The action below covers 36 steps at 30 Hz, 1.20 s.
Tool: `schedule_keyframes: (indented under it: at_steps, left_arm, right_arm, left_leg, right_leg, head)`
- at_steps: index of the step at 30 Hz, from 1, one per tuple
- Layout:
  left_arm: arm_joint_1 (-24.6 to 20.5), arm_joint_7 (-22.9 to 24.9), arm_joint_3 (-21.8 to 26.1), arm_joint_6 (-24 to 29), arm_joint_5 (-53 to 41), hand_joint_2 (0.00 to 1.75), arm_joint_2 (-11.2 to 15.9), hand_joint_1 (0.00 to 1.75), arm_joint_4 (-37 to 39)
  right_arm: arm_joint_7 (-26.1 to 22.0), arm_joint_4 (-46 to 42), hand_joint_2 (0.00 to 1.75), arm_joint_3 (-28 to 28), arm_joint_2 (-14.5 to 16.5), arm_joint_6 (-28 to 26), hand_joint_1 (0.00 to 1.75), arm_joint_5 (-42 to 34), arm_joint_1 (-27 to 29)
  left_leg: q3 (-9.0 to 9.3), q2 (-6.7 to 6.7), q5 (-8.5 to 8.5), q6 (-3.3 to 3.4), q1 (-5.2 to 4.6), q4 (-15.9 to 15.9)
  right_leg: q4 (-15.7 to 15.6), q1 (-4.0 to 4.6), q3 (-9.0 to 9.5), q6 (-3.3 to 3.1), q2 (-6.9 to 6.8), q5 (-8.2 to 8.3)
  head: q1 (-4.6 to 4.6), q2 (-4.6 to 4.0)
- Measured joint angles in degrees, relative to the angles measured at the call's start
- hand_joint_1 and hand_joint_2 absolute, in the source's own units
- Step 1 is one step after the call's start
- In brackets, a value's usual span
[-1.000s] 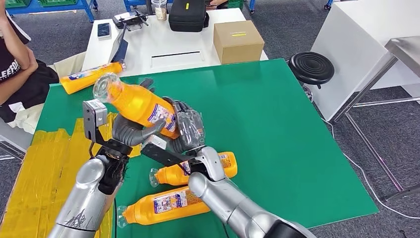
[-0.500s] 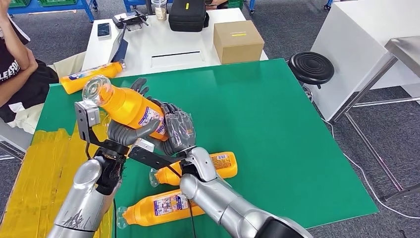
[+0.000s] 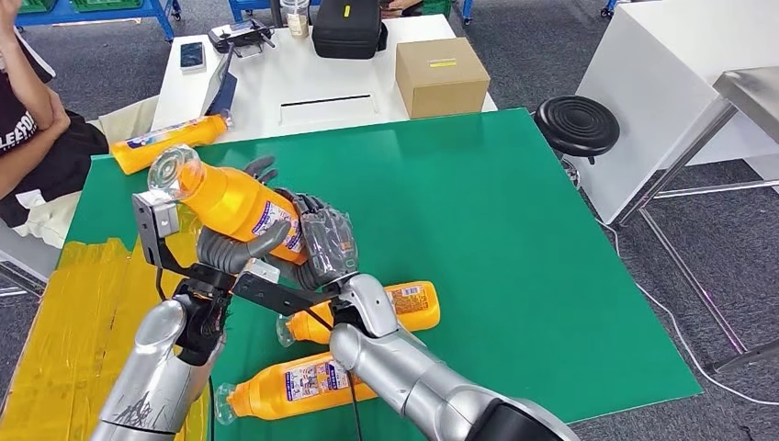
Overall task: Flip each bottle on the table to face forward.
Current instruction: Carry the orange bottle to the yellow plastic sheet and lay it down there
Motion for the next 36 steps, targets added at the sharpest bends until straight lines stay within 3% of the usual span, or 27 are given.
schedule_keyframes:
  at_steps: [18, 19, 23, 31, 36]
  left_arm:
    - [0.1, -0.5, 0.1, 1.8, 1.0, 1.75, -0.2, 1.75, 0.0]
    - [0.0, -0.5, 0.1, 2.0, 1.1, 1.75, -0.2, 1.75, 0.0]
    - [-0.1, -0.7, 0.4, 2.7, 1.2, 1.75, -0.2, 1.75, -0.8]
    - [-0.2, -2.0, 3.9, 4.3, 0.6, 1.75, 0.0, 1.75, -3.7]
    - [0.3, -2.9, 5.9, 5.5, -1.1, 1.75, 0.1, 1.75, -4.8]
  right_arm:
    - [0.3, 0.2, 1.75, 0.2, 0.0, -0.3, 1.75, -2.0, -0.1]
    - [0.2, 0.1, 1.75, 0.1, 0.0, -0.3, 1.69, -2.8, 0.0]
    - [-0.3, -2.8, 1.75, -1.0, -0.7, 0.5, 0.03, -6.2, 0.8]
    - [-1.8, -19.5, 1.75, -5.0, -5.6, 6.1, 0.00, -12.8, 9.0]
    - [-2.8, -30.0, 1.75, -6.5, -8.8, 6.9, 0.00, -16.6, 13.3]
  left_leg:
    - [0.00, 0.02, 0.00, 0.00, 0.00, 0.0]
    - [0.00, 0.02, 0.00, -0.01, 0.00, 0.0]
    - [0.00, 0.02, 0.01, -0.01, 0.00, 0.0]
    - [-0.06, -0.05, 0.00, -0.01, -0.02, 0.0]
    - [-0.07, -0.09, 0.00, -0.01, -0.01, 0.0]
  right_leg:
    - [0.0, 0.00, -0.01, 0.00, 0.01, 0.00]
    - [0.0, 0.00, -0.01, 0.00, 0.01, 0.00]
    - [0.0, 0.00, 0.00, 0.00, 0.01, 0.00]
    - [0.0, 0.00, 0.00, 0.00, -0.02, 0.00]
    - [0.0, -0.01, 0.01, 0.00, -0.02, 0.00]
  head:
    - [-0.01, 0.00]
    - [-0.01, 0.00]
    - [0.00, 0.00]
    - [0.01, 0.00]
    - [0.01, 0.00]
